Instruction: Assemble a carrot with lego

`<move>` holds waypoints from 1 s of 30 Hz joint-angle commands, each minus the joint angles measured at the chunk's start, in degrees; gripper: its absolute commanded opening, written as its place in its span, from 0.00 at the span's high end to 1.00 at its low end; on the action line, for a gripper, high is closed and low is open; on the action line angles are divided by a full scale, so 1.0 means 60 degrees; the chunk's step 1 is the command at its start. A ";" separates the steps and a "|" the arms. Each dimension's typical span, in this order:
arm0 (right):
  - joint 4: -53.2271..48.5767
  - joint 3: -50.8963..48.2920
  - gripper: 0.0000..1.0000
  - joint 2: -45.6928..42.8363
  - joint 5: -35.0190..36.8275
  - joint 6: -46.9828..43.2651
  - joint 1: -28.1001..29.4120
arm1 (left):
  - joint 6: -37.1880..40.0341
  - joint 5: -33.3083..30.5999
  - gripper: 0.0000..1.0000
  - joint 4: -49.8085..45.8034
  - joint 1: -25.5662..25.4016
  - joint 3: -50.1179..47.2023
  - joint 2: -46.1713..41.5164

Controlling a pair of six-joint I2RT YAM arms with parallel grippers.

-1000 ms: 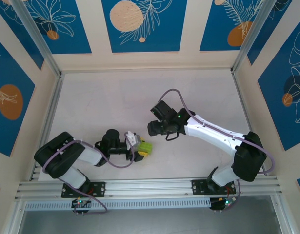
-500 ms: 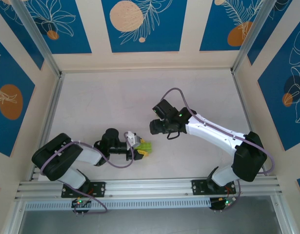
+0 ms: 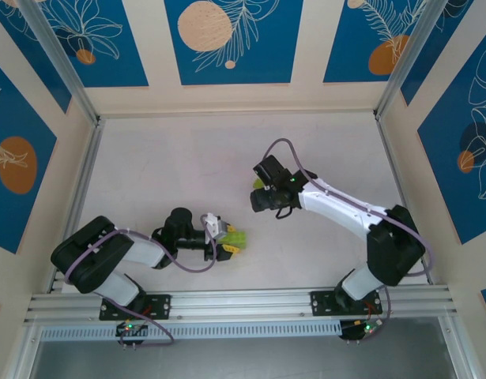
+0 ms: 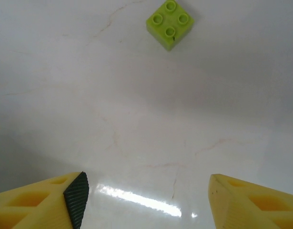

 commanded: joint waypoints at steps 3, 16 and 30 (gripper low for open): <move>-0.0057 0.1278 0.30 0.1809 -0.0622 0.0535 -0.1209 | 0.0218 0.0400 0.49 -0.0107 0.0079 0.0180 -0.0021; -0.1854 0.5095 0.33 0.5070 -0.0257 0.1988 -0.0869 | 0.0289 0.0363 0.56 -0.0281 0.0080 0.0289 0.0115; -0.1747 0.5839 0.37 0.5905 -0.0639 0.3364 -0.1089 | 0.0291 0.0348 0.56 -0.0391 0.0074 0.0400 0.0233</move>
